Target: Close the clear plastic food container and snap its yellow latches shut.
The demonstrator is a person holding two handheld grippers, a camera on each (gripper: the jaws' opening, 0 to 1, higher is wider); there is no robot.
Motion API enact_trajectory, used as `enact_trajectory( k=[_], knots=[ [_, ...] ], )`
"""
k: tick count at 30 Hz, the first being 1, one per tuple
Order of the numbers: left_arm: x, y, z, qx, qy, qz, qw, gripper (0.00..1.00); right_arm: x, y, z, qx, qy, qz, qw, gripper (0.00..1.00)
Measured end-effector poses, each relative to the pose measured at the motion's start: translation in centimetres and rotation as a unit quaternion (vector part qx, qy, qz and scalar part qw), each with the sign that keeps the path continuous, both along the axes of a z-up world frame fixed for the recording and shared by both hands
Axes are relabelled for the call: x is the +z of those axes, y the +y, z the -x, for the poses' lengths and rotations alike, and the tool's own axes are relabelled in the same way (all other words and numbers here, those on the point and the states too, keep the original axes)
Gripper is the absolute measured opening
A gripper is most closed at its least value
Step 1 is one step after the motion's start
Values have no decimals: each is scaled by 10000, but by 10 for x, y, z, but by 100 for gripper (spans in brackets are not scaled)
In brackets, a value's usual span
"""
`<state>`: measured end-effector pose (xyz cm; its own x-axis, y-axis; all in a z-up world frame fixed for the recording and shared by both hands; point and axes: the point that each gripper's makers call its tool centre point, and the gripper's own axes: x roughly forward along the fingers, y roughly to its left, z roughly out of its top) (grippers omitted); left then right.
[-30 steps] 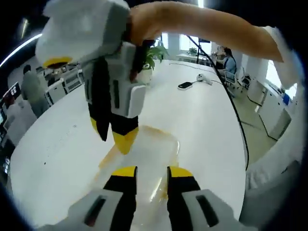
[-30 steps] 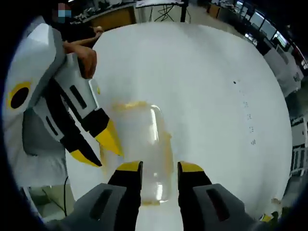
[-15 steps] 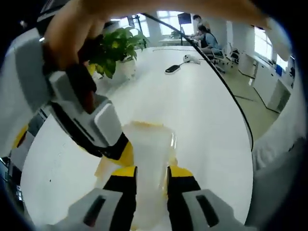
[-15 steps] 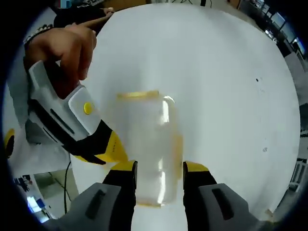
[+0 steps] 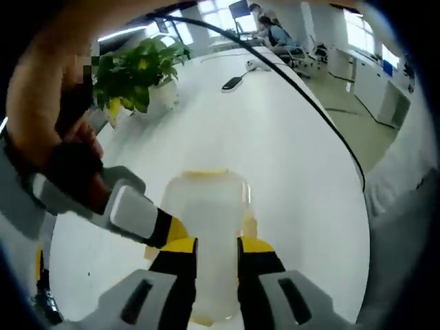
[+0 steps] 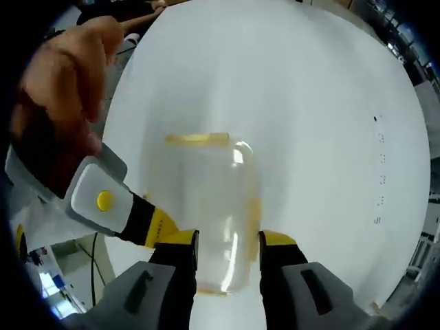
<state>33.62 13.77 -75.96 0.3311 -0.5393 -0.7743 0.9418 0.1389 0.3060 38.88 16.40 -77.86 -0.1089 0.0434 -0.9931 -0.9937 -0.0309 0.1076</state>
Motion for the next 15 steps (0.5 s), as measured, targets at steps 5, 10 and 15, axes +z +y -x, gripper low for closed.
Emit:
enact_trajectory(
  k=[5,10,15],
  knots=[
    [0,1,0,-105,-36,-125,9999,16,0,0,-2,3,-10,53,10000,32],
    [-3,1,11,-249,396,-177,9987,26,-2,0,-2,-90,37,25,9999,33],
    [-18,11,11,-473,-29,-808,9956,28,-1,-1,6,39,-18,108,9999,32]
  ],
)
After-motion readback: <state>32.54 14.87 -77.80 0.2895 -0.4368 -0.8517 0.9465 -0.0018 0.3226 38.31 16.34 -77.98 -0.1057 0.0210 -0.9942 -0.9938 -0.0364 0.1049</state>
